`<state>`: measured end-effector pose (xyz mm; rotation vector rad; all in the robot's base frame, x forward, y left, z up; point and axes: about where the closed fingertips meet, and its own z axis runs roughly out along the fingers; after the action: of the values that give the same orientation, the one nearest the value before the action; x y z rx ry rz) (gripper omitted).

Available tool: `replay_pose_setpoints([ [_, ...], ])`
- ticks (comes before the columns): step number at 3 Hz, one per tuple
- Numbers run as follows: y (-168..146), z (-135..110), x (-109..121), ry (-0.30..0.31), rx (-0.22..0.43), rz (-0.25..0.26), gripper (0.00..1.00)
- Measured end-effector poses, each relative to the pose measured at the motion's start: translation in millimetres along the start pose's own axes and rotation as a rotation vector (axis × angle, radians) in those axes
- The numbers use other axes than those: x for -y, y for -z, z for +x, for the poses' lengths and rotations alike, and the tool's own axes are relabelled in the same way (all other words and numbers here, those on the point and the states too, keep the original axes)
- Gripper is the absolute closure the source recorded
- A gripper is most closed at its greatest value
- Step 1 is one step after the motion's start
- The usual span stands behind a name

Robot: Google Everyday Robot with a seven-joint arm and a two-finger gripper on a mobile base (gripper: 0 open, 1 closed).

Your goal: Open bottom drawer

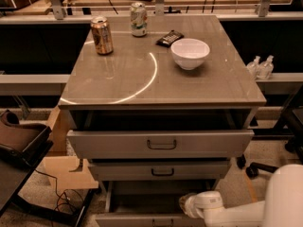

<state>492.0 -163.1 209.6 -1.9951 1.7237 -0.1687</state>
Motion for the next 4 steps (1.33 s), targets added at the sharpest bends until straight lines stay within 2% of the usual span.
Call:
replay_pose_setpoints([
  [1, -38, -7, -3, 0.012, 0.007, -0.07, 1.0],
  [2, -42, -12, -2, 0.028, 0.009, -0.078, 1.0],
  [3, -38, -9, -10, 0.02, -0.021, -0.107, 1.0],
  [4, -25, -3, -30, -0.012, -0.076, -0.167, 1.0],
])
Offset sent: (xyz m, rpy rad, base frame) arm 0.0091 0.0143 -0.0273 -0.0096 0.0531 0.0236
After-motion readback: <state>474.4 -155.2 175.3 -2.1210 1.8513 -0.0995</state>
